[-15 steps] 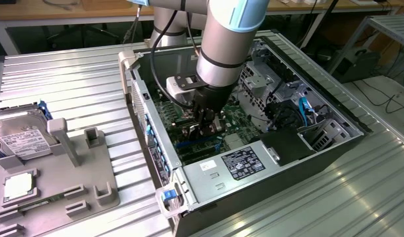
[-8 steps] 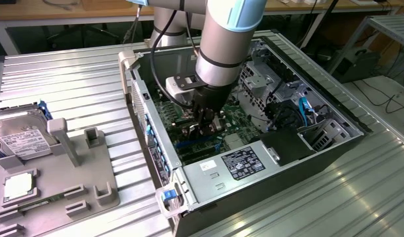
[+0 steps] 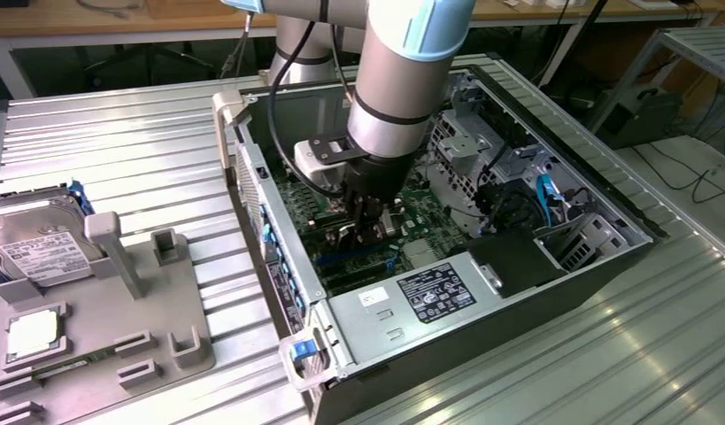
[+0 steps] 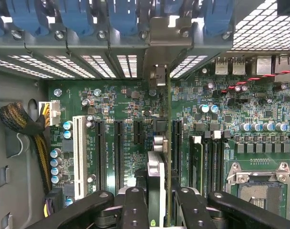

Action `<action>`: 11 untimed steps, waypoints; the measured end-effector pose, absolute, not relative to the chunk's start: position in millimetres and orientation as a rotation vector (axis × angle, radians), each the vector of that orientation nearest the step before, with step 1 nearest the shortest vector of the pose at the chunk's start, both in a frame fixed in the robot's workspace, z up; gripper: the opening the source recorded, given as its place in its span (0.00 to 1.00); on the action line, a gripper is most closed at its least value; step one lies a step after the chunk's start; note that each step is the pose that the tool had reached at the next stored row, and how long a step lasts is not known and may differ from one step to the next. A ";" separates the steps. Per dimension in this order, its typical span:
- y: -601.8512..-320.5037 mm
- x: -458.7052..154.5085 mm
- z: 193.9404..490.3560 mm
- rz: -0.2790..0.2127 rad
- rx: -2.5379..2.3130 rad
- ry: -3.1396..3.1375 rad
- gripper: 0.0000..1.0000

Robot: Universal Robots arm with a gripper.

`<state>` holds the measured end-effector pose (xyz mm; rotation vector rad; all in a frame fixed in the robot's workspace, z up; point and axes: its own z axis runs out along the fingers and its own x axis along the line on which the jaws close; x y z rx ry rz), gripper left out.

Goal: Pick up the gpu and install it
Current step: 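Insert the gpu into the slot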

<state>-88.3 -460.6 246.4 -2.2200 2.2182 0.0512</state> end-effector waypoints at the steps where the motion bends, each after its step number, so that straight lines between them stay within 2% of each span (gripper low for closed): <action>1: -460.6 -88.3 246.4 0.051 -2.220 2.218 0.28; 11: -460.6 -88.6 244.0 0.052 -2.220 2.218 0.28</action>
